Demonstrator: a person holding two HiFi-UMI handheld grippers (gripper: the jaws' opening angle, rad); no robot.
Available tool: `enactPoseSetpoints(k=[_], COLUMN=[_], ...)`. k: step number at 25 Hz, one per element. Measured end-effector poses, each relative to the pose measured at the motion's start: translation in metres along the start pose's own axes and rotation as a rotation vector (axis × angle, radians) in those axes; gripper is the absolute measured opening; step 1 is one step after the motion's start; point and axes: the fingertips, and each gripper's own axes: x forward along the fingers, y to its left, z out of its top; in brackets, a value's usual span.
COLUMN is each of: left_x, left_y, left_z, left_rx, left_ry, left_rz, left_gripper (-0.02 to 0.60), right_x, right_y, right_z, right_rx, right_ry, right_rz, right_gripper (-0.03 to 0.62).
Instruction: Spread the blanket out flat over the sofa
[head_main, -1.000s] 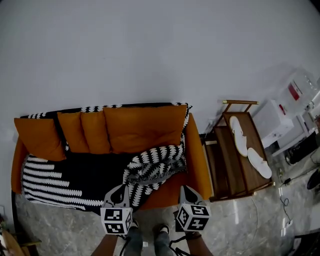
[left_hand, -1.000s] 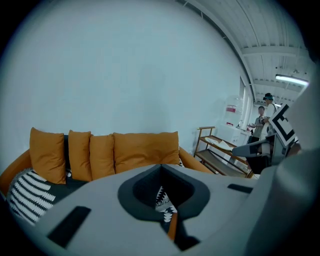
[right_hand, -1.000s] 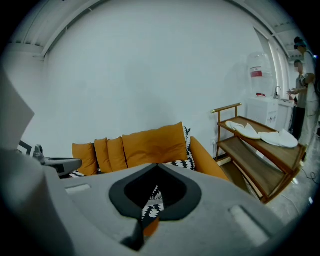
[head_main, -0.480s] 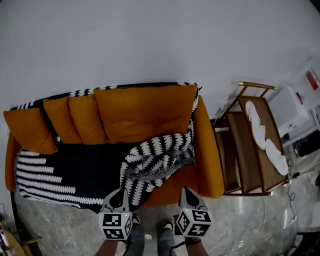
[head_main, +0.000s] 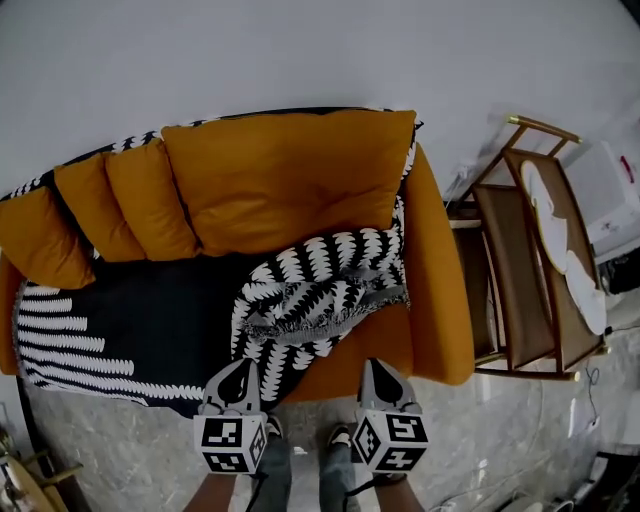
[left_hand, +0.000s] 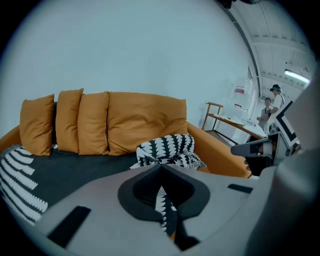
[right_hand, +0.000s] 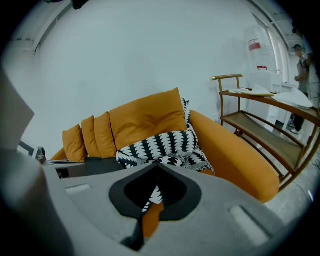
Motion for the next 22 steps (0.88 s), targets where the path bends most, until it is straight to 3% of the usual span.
enactPoseSetpoints(k=[6,12,22], left_x=[0.017,0.023,0.029], left_y=[0.007,0.013,0.015], left_z=[-0.022,-0.031,-0.024], left_rx=[0.015,-0.018,-0.057], left_ry=[0.017,0.022,-0.015], left_rz=[0.007,0.018,0.012], left_gripper=[0.003,0.003,0.003], right_x=[0.009,0.014,0.012], right_y=[-0.008,-0.010,-0.010], right_z=[-0.024,-0.028,-0.028], right_rx=[0.008,-0.001,-0.003], right_ry=[0.029,0.037,0.048], right_rz=[-0.013,-0.018,-0.020], right_gripper=[0.005,0.005,0.005])
